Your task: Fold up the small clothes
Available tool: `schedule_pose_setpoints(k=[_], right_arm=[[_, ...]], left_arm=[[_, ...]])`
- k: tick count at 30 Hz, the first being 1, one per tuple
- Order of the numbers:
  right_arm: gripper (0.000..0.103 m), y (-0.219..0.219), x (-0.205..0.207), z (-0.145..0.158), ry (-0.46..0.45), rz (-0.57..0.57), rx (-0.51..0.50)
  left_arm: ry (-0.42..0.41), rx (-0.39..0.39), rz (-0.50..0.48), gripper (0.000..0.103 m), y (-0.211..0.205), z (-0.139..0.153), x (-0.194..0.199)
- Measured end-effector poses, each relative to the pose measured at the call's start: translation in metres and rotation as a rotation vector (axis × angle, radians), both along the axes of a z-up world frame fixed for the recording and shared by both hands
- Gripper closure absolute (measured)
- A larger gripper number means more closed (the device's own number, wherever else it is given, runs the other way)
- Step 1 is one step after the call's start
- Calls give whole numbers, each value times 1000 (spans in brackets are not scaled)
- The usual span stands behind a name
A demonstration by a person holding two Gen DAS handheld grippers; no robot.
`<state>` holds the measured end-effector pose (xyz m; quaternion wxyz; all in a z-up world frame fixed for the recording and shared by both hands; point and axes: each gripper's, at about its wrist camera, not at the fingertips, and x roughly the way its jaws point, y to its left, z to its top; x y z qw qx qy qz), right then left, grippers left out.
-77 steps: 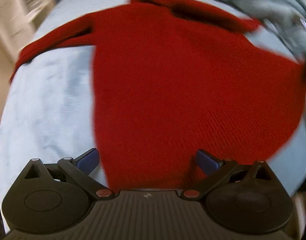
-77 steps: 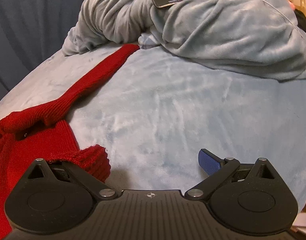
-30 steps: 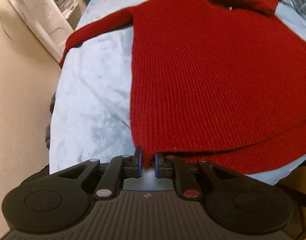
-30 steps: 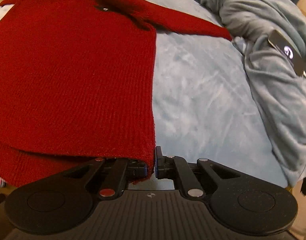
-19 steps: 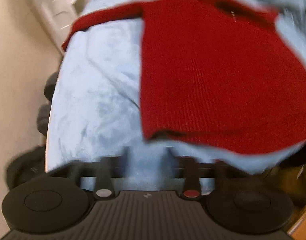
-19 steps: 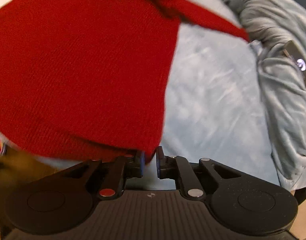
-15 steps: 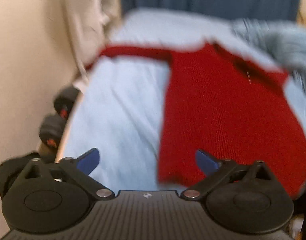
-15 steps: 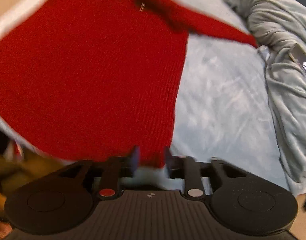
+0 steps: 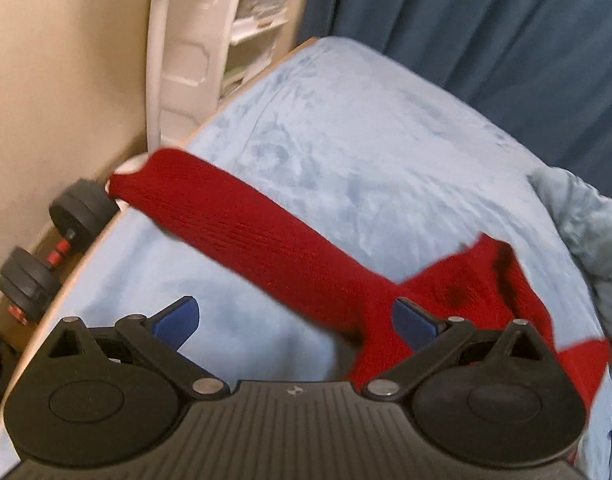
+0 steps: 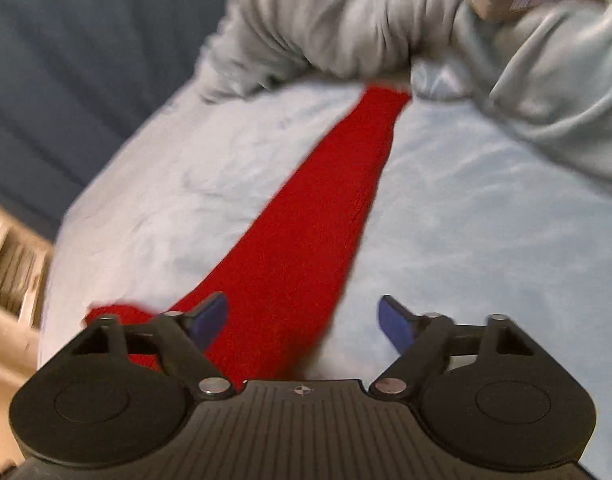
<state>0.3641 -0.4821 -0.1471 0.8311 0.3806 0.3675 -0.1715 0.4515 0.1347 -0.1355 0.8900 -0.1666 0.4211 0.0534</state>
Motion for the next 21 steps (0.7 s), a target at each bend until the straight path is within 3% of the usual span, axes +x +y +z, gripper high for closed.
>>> schedule_pose_setpoints(k=[3,5,6,7,8,10,12,13,15,17,18,20,21], right_arm=[[18,-6,57,-43,103,-45,42],[30,-2,78,-62,89,-40,77],[67,4,83,-62,78,-30,60],[93,17,93,-48,17,62,-84],[93,17,93,-48,17,62,-84],[94,15,88,-21,-50,65,-238],[94,-5,73,0,-10,-52,-374],[94,-20,64,3,60,-159,-440],[94,-42,54,-15,161,-241,-445],[90,-52,55,-50,258,-183,-344],[81,-52,52,-59,253,-182,-320],[56,-39,44,-54,205,-227,-381],[38,-33,41,-51,231,-251,-396]], left_arm=[[66,-50,43,0,3,-36,29],[103,-76,82,0,4,-53,42],[111,-95,95,0,4,-58,48],[113,-112,100,0,4,-63,55],[104,-129,106,0,5,-63,59],[84,-144,118,0,5,-62,69],[65,-153,117,0,7,-59,76],[59,-156,124,0,7,-57,78],[56,-173,145,0,12,-57,83],[69,-193,170,0,19,-60,85],[76,-200,180,0,22,-61,87],[102,-225,203,0,29,-66,93],[109,-244,210,0,32,-67,96]])
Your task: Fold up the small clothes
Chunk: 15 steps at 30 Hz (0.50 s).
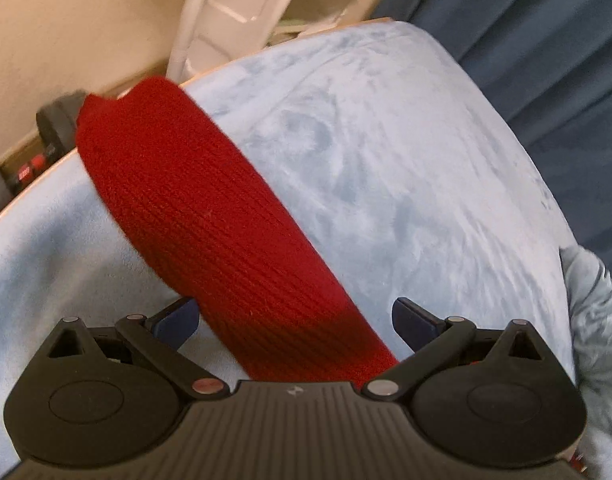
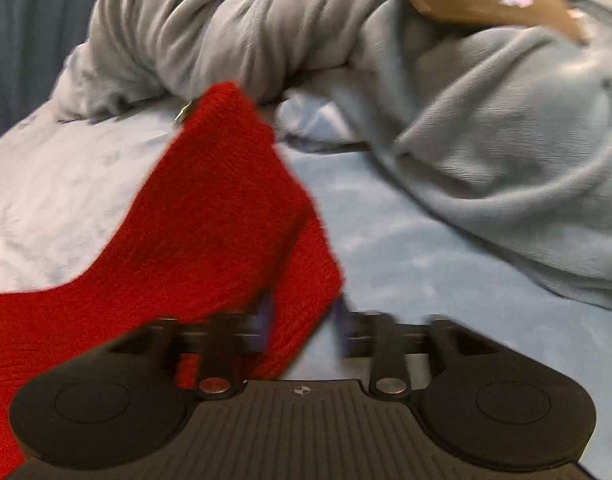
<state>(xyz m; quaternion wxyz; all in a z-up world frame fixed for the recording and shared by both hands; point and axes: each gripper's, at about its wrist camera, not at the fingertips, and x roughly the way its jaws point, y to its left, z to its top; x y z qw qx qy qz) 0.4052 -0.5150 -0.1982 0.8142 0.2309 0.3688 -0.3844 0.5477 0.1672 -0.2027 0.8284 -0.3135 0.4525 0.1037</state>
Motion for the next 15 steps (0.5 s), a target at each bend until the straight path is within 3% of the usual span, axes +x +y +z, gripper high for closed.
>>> schedule_pose_setpoints(k=[1,3,5,6,7,9,12,13,15], right_arm=[[34,6,-4,4,25,-19,-3],[34,22,-21,15,-11,-31,-21],[34,40,-44,25,-61,-23,-64],[34,50,-53,30,-88,-16,-79],[34,59,-64,35,-117,-11,-90],[34,74,-79,40,-152,-2,-89],[35,93,-96,47,-196,32,-67],[35,98,-96,49,-216,52,-68],[35,111,-95,53,-232,91,-84]], left_arm=[[3,-28,8,0,4,-1,4],[5,-64,29,0,8,-2,11],[18,-48,27,3,7,-2,19],[1,-23,25,31,4,2,20],[-37,9,11,71,2,8,18],[-132,-18,-38,74,6,24,5],[-298,-58,-88,75,26,51,-47],[-304,-52,-83,75,34,50,-63],[-210,-60,-51,73,53,24,-87]])
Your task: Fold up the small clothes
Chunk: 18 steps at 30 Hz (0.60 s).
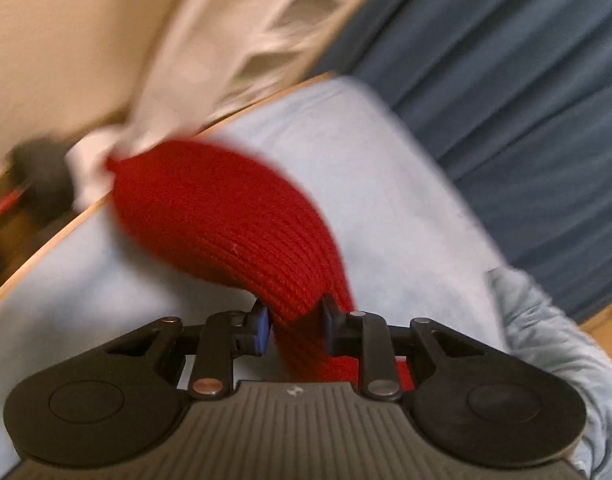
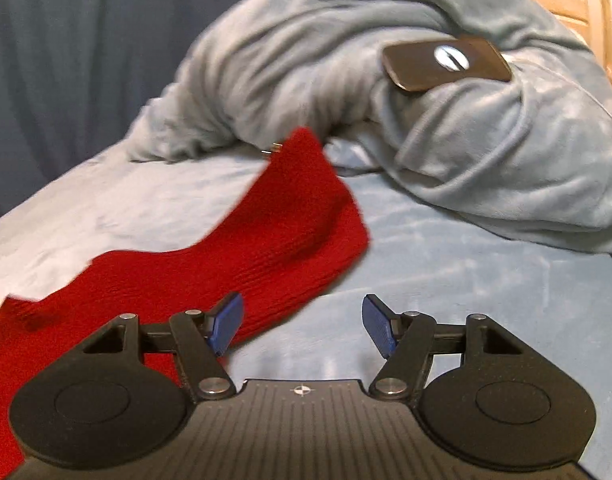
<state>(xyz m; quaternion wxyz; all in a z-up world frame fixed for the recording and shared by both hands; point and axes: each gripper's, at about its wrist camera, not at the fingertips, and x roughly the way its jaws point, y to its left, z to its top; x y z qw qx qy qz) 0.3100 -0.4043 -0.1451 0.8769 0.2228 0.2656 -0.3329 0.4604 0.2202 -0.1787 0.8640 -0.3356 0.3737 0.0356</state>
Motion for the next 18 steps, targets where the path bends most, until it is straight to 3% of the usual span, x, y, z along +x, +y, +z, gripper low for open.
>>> schedule_pose_setpoints(k=[2,5,6,7,8,11,12,13,14,16,18], right_arm=[[35,13,0,4,-2,41,-3],[35,27,-1,9,16,77,24],[35,29,-1,10,16,85,31],[35,32,0,12,19,92,32],[35,33,1,12,19,99,28],[35,35,3,12,20,108,22],[35,35,3,11,23,109,24],[35,36,3,9,29,106,29],[35,36,2,7,29,104,34],[35,35,-1,4,24,104,38],[35,36,-4,2,18,107,22]], left_arm=[[131,-67,3,68,14,-38,-9],[87,-182,58,46,24,-47,-21],[71,-192,72,17,24,-42,-20],[66,-203,90,5,25,-38,-17],[54,-207,136,0,28,-34,-13],[79,-228,196,1,36,-30,14],[96,-214,236,19,38,-30,22],[97,-176,255,65,37,-25,27],[105,-113,249,79,36,-15,33],[49,-7,204,81,18,16,40],[-75,102,107,82,-18,57,40]])
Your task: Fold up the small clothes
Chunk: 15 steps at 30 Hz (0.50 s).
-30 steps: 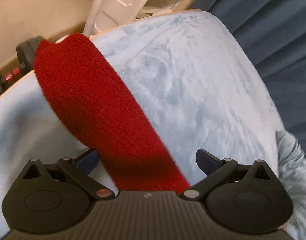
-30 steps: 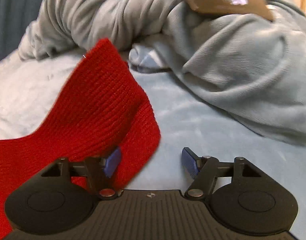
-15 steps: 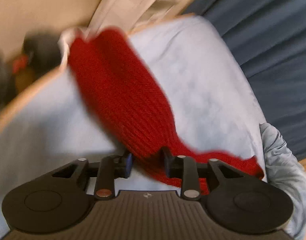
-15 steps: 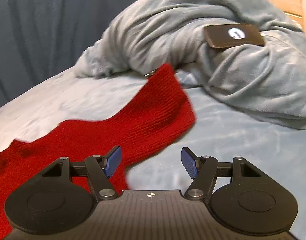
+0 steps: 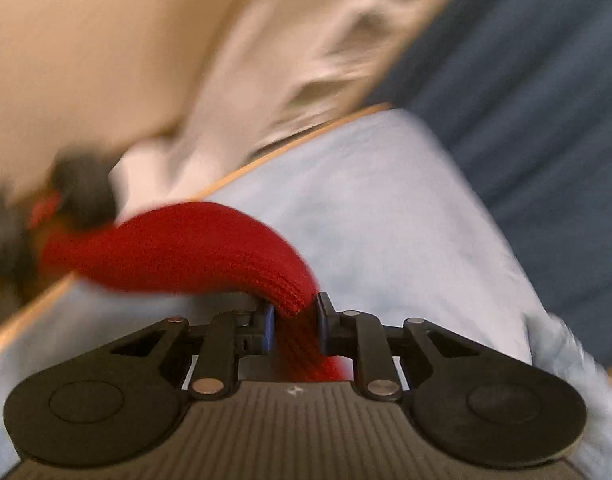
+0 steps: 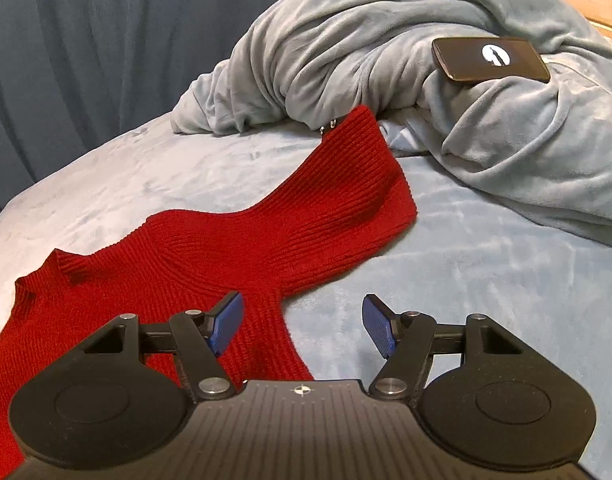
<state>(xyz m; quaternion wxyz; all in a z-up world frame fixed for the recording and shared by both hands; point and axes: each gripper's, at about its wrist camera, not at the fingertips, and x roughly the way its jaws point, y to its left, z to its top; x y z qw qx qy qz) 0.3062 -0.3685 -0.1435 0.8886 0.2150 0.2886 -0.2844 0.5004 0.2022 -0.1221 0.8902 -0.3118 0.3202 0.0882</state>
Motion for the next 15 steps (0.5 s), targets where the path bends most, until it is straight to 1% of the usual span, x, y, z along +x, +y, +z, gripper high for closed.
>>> schedule_pose_setpoints(k=[1,3,4,5,6,7,8,9,10,11,13,15], right_arm=[[35,0,-1,-1,-5,7,-8],[35,0,-3,-2,-11,12,-10],[35,0,-4,-2,-19,13,-4],[35,-1,-6,-2,-31,17,4],[35,-3,-8,-2,-43,17,12],[35,-4,-10,-2,-55,17,22],[35,-7,-11,-3,-68,19,39],[35,-9,-12,-4,-78,23,59],[35,-13,-13,-6,-88,27,88],[35,-17,-14,-7,-98,32,113],[34,-24,-15,-10,-129,48,168],[34,-32,-14,-17,-153,66,243]], left_arm=[[-52,26,-63,83,-21,18,-1],[-163,63,-239,83,-80,53,-7],[-200,81,-330,83,-112,63,-13],[-220,86,-423,79,-142,66,-20],[-221,81,-523,56,-175,62,-31],[-189,83,-615,14,-201,51,-40],[-130,99,-686,2,-223,37,-49],[-98,134,-700,1,-237,22,-63],[-84,178,-708,1,-241,8,-74],[-58,200,-714,1,-238,0,-77],[-2,199,-658,1,-212,-15,-83],[40,220,-576,1,-182,-17,-74]])
